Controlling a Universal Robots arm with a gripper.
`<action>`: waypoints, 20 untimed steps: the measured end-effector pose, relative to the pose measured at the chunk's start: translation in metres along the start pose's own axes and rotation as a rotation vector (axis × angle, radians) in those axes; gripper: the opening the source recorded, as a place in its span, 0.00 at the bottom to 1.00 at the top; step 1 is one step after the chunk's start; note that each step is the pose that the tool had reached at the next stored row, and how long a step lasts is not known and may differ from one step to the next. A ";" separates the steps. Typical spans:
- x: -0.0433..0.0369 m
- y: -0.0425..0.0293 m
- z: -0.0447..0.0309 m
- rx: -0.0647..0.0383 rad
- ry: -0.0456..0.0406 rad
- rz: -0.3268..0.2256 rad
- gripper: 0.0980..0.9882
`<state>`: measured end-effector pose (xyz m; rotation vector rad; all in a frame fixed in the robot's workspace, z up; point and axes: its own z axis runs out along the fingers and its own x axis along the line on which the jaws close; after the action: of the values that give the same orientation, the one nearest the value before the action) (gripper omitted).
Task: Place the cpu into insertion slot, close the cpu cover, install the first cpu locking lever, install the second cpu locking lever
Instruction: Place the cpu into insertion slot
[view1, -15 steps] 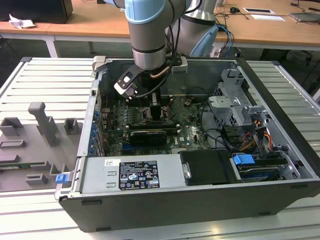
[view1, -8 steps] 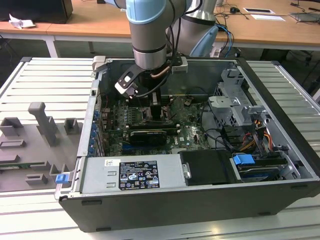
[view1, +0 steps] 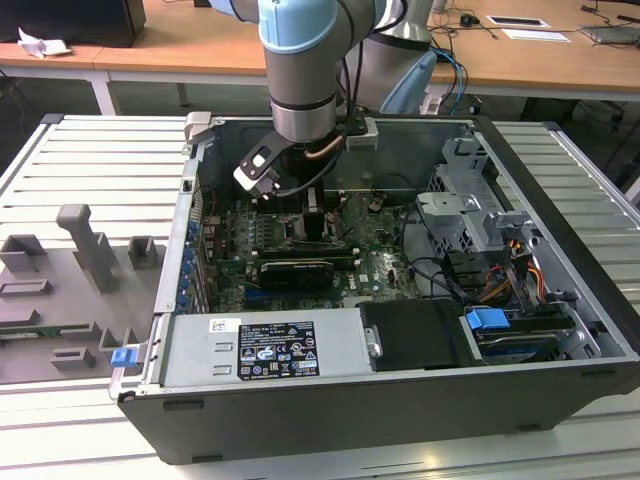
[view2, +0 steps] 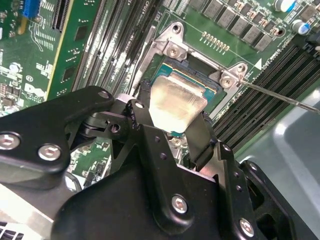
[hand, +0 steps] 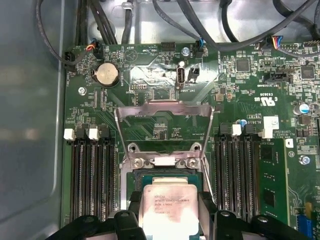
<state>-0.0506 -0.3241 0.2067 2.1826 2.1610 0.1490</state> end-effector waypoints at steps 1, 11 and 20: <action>0.0002 0.0000 0.0003 0.000 0.0001 -0.002 0.48; 0.0003 -0.0006 0.0051 0.001 0.0020 -0.015 0.48; 0.0013 -0.0007 0.0057 0.000 0.0161 -0.014 0.57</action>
<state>-0.0506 -0.3227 0.2010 2.1740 2.1840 0.1660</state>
